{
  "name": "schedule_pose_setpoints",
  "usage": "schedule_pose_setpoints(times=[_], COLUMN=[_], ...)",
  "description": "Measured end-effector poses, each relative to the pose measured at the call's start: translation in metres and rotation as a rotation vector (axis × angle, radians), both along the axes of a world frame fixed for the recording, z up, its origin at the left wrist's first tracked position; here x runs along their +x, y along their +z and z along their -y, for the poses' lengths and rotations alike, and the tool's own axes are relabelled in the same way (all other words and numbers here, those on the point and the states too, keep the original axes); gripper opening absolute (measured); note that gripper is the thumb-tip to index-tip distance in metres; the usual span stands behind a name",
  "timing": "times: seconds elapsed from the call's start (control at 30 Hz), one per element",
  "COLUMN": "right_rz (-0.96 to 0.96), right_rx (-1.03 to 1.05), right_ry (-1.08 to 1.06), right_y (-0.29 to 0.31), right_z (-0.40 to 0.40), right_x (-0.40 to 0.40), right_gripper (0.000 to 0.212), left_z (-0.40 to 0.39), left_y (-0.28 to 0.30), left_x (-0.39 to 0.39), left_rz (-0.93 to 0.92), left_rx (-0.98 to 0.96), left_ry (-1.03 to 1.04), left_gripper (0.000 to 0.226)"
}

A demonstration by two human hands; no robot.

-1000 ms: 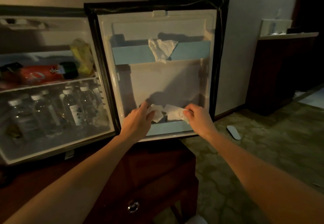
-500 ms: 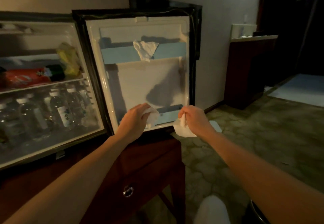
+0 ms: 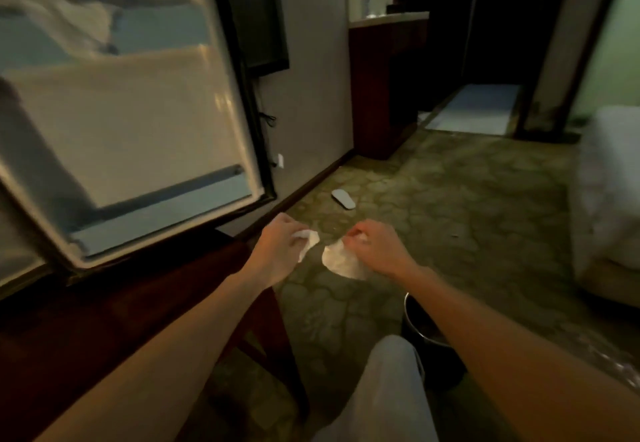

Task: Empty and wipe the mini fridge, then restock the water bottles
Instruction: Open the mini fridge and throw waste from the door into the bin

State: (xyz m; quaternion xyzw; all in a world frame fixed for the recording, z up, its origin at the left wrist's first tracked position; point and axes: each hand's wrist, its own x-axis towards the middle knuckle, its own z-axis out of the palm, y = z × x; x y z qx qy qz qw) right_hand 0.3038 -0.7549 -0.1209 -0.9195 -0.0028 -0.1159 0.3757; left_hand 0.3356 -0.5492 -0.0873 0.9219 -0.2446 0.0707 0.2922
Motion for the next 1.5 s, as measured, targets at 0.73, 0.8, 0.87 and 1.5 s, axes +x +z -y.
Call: schedule_pose_setpoints(times=[0.73,0.8,0.87,1.5], right_rz=[-0.448,-0.469,-0.485,-0.595], right_rx=[0.155,0.142,0.136,0.077], right_ry=[-0.556,-0.557,-0.560,-0.463], right_y=[-0.262,-0.287,-0.310,-0.389], right_z=[0.264,0.272,0.278,0.278], right_x=[0.034,0.046,0.056,0.066], right_gripper=[0.029,0.023,0.021,0.027], left_z=[0.289,0.304,0.317,0.333], left_y=[-0.276,-0.304,-0.329,-0.408], left_x=[0.104,0.113,0.120,0.134], left_rz=[-0.439,-0.491,-0.533,-0.664], left_rx=[0.154,0.164,0.173,0.173], left_ry=[-0.183,-0.195,-0.204,-0.150], left_gripper=[0.029,0.032,0.037,0.047])
